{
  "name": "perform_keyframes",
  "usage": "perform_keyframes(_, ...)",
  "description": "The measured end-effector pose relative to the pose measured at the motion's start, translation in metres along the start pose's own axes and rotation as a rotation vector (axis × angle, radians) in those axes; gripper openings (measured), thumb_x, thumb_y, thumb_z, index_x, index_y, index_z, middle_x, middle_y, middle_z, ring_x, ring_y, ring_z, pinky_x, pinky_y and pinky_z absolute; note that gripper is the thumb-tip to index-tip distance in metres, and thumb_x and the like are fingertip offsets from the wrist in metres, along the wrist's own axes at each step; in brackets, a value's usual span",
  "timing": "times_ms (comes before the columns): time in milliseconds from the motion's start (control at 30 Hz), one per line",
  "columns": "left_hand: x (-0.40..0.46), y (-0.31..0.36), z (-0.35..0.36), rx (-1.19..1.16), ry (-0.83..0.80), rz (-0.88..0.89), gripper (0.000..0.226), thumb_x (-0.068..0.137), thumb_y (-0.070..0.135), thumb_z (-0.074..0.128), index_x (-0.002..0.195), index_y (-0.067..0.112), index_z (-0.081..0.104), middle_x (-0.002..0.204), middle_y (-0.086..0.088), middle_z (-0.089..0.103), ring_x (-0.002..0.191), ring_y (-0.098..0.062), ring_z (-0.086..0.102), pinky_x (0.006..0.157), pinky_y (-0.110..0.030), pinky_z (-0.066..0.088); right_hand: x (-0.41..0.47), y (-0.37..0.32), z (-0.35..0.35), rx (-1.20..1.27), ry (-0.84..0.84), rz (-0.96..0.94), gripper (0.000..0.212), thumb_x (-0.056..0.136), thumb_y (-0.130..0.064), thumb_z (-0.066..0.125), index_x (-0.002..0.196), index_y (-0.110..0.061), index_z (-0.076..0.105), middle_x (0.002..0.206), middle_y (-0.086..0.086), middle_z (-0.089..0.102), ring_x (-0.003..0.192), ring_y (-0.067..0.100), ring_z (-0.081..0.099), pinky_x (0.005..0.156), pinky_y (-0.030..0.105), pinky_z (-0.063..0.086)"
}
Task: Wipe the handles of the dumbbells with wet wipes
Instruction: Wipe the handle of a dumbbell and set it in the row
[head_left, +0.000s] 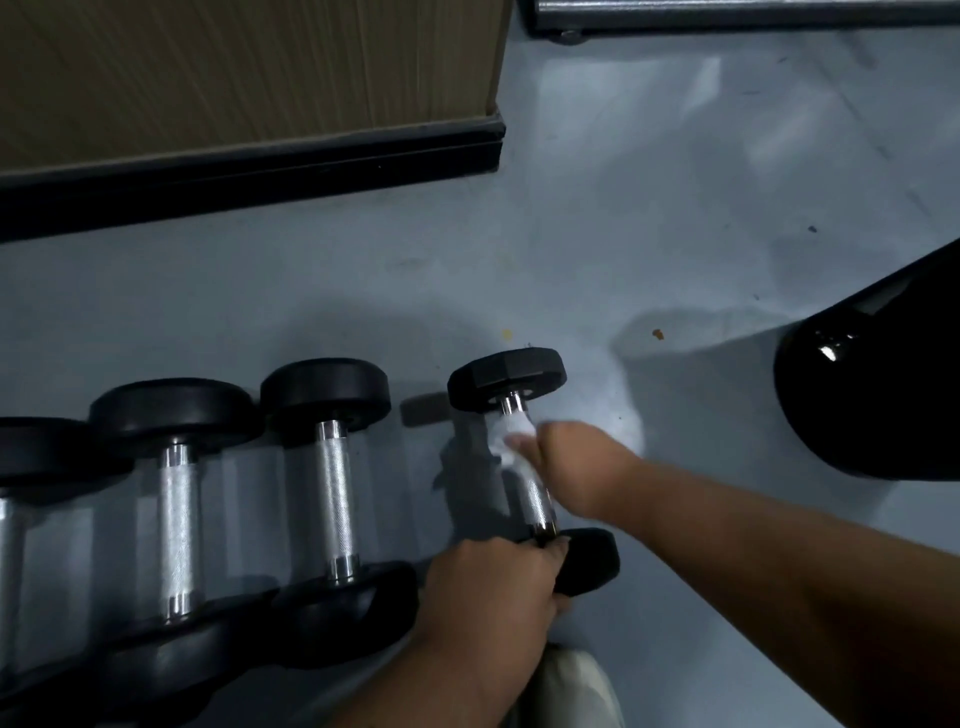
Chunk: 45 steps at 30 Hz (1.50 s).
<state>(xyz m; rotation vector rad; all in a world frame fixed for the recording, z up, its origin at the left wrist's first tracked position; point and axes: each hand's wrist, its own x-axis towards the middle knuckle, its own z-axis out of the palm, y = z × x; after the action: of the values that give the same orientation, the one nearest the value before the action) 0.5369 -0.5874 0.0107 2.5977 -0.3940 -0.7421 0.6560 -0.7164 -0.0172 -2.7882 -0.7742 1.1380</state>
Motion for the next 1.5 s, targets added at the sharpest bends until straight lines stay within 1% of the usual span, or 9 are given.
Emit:
perform_keyframes(100,-0.003,0.0,-0.002,-0.003,-0.034,-0.02,0.051,0.1,0.047,0.05,0.149,0.041,0.035,0.121,-0.002,0.066,0.11,-0.031,0.063,0.087,-0.036,0.05,0.03,0.005,-0.006,-0.011,0.071,0.06,0.035,0.104,-0.019,0.043,0.139,-0.02,0.049,0.102,0.009,0.058,0.095,0.033,0.063,0.076,0.038,0.052)
perform_keyframes(200,-0.007,0.0,-0.005,-0.031,-0.039,-0.03,0.052,0.099,0.049,0.051,0.147,0.045,0.034,0.119,-0.003,0.067,0.11,-0.032,0.063,0.088,-0.037,0.049,0.016,0.001,0.001,-0.095,0.012,0.0,0.041,0.1,-0.011,0.048,0.138,-0.022,0.043,0.087,0.002,0.047,0.091,0.029,0.061,0.07,0.036,0.046)
perform_keyframes(367,-0.003,-0.001,-0.005,-0.033,-0.029,-0.017,0.05,0.099,0.046,0.052,0.146,0.042,0.037,0.125,-0.004,0.065,0.112,-0.034,0.062,0.09,-0.039,0.049,-0.018,-0.003,0.01,-0.057,-0.073,-0.052,0.024,0.106,-0.031,0.045,0.129,-0.03,0.052,0.098,0.001,0.047,0.102,0.026,0.06,0.087,0.035,0.05)
perform_keyframes(567,-0.004,0.001,-0.001,-0.041,-0.045,-0.037,0.046,0.101,0.045,0.05,0.145,0.038,0.039,0.121,-0.005,0.065,0.109,-0.034,0.063,0.084,-0.036,0.048,0.022,-0.003,-0.01,0.099,0.081,0.133,0.036,0.107,-0.021,0.038,0.143,-0.021,0.046,0.115,0.013,0.059,0.103,0.035,0.062,0.076,0.038,0.049)
perform_keyframes(667,-0.005,-0.004,-0.001,-0.063,-0.053,-0.033,0.053,0.097,0.05,0.053,0.146,0.046,0.034,0.124,-0.002,0.066,0.112,-0.032,0.063,0.089,-0.036,0.049,-0.008,-0.011,-0.003,0.121,-0.022,0.065,0.032,0.109,-0.031,0.037,0.135,-0.016,0.048,0.123,0.014,0.054,0.109,0.036,0.058,0.09,0.042,0.049)
perform_keyframes(933,0.002,0.005,0.001,-0.025,-0.063,-0.025,0.047,0.099,0.048,0.052,0.143,0.037,0.039,0.122,-0.004,0.066,0.109,-0.034,0.063,0.085,-0.038,0.049,0.015,-0.001,-0.004,0.188,0.097,0.201,0.036,0.105,-0.051,0.033,0.119,-0.022,0.048,0.101,0.004,0.061,0.097,0.03,0.062,0.084,0.042,0.051)
perform_keyframes(1133,-0.003,-0.003,-0.001,-0.032,-0.039,-0.006,0.053,0.098,0.05,0.052,0.147,0.043,0.033,0.134,0.004,0.061,0.116,-0.03,0.062,0.092,-0.038,0.05,-0.023,-0.009,0.026,0.318,-0.017,0.152,0.029,0.104,-0.055,0.032,0.094,-0.032,0.047,0.083,-0.009,0.053,0.086,0.017,0.057,0.077,0.03,0.042)
perform_keyframes(1333,0.002,0.009,-0.003,0.033,-0.062,-0.024,0.046,0.099,0.048,0.051,0.142,0.035,0.041,0.122,-0.005,0.066,0.109,-0.034,0.064,0.086,-0.038,0.049,0.014,-0.001,-0.009,0.193,0.04,0.221,0.025,0.106,-0.02,0.042,0.129,-0.021,0.051,0.112,0.01,0.058,0.104,0.033,0.062,0.088,0.045,0.054)
perform_keyframes(1500,0.0,0.004,-0.005,-0.036,-0.083,-0.057,0.047,0.094,0.052,0.057,0.137,0.041,0.042,0.116,-0.005,0.068,0.109,-0.033,0.064,0.088,-0.037,0.051,-0.003,0.001,0.002,0.272,-0.137,0.184,0.04,0.108,-0.041,0.032,0.1,-0.01,0.055,0.093,0.009,0.058,0.087,0.028,0.056,0.079,0.038,0.045)
